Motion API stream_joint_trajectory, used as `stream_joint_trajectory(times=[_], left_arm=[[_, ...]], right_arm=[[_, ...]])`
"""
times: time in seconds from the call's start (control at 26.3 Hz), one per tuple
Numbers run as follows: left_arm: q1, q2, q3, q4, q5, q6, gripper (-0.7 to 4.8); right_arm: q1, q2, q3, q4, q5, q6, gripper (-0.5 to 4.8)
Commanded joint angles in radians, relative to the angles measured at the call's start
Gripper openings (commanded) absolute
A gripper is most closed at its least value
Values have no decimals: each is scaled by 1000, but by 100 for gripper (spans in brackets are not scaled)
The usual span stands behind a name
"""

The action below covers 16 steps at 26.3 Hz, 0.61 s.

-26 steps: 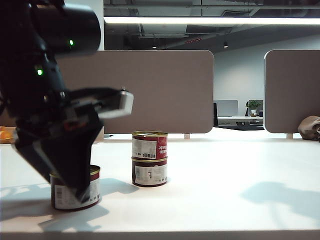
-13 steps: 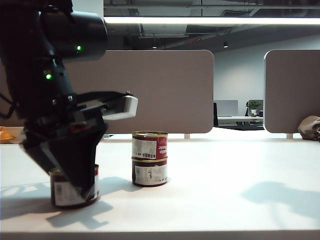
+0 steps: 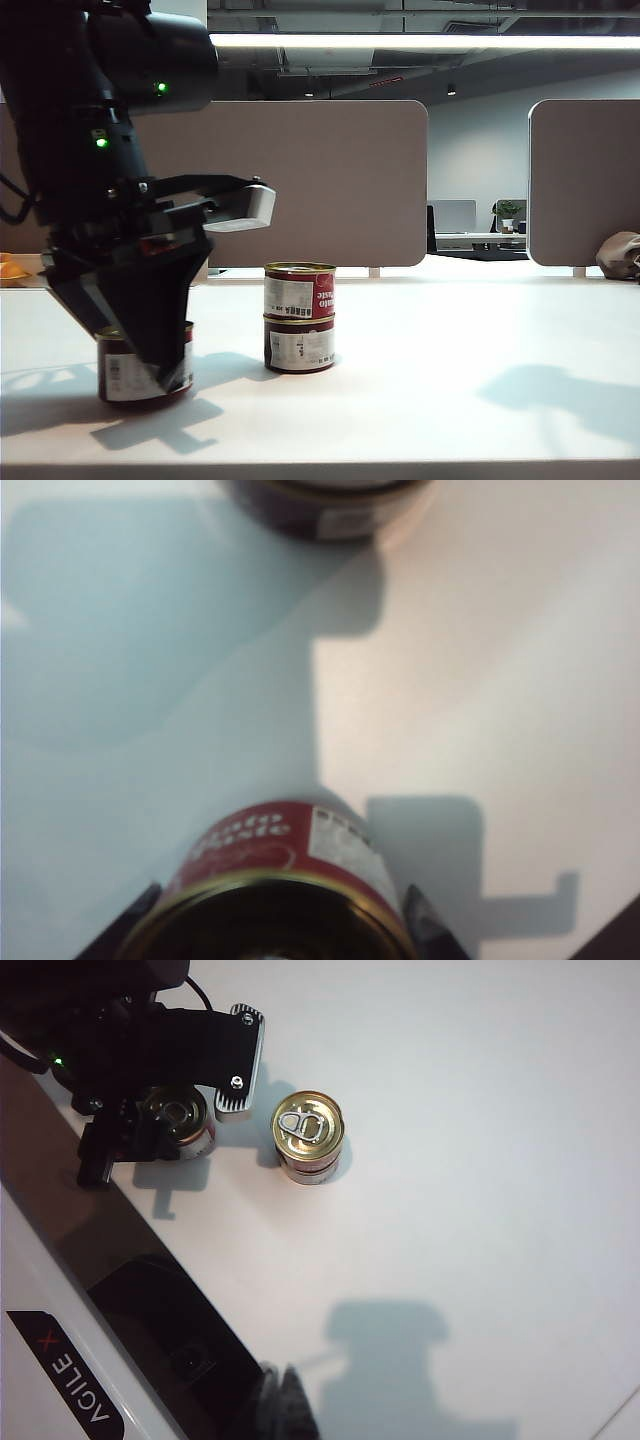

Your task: Pick up the cans one by one and stack them together.

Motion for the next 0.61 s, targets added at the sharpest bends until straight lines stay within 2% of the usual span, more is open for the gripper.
stream_joint_trajectory(times=[0.04, 0.34, 0.61], left_arm=[[0, -7, 6, -7, -12, 5, 204], [0, -13, 6, -9, -13, 4, 204], [0, -77, 79, -65, -36, 3, 204]], right_arm=[[1, -3, 3, 4, -5, 3, -1], [1, -3, 3, 3, -5, 3, -1], [1, -3, 3, 3, -5, 3, -1]])
